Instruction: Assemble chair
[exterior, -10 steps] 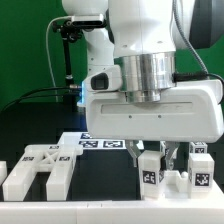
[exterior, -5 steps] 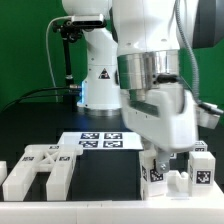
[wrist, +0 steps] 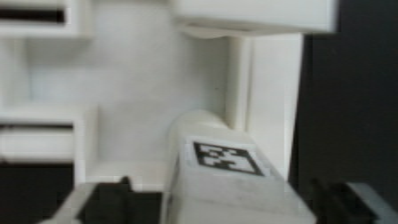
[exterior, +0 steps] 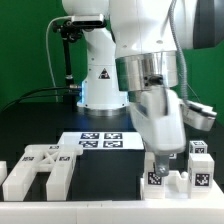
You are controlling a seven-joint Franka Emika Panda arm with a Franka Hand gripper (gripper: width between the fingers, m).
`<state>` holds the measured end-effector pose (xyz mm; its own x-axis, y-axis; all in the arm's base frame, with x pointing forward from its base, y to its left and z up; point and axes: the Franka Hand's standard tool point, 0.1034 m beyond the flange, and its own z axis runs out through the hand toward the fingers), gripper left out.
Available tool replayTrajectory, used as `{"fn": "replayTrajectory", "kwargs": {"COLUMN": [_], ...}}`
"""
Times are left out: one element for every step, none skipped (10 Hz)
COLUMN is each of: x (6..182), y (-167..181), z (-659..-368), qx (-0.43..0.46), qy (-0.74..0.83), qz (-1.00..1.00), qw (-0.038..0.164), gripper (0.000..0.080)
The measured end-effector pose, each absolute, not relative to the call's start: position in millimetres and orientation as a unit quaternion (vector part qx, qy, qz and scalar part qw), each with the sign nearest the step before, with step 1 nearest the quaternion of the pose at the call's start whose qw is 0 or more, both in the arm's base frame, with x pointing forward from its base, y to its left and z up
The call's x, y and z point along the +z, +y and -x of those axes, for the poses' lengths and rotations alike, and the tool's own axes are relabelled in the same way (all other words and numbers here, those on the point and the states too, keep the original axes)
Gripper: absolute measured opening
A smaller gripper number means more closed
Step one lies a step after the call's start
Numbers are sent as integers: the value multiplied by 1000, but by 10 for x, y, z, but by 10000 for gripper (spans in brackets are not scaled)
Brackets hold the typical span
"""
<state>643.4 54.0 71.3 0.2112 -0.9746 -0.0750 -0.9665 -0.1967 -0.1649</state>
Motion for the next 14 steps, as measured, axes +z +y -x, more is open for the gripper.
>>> {"fn": "replayTrajectory", "kwargs": {"x": [718, 702, 682, 679, 679, 679, 717, 727, 716, 714, 714, 713, 704, 709], "y": [512, 512, 557, 550, 540, 540, 521, 528, 532, 532, 535, 538, 513, 506], "z": [-6444, -6423, -6386, -6385, -6386, -6388, -6448, -6471, -6462, -6461, -6460, -6460, -6450, -6454], "qx": [-31, -32, -31, -34, -37, -39, -42, -43, -41, -41, -39, -36, -32, -31], "qy": [540, 480, 460, 424, 395, 369, 211, 161, 203, 216, 247, 286, 325, 363], "qz": [837, 873, 883, 901, 914, 925, 975, 985, 977, 974, 967, 956, 943, 930], "qw": [86, 85, 84, 82, 81, 79, 56, 49, 54, 54, 56, 57, 57, 58], "gripper": [548, 628, 643, 643, 648, 649, 649, 649, 637, 637, 456, 456, 288, 290]}}
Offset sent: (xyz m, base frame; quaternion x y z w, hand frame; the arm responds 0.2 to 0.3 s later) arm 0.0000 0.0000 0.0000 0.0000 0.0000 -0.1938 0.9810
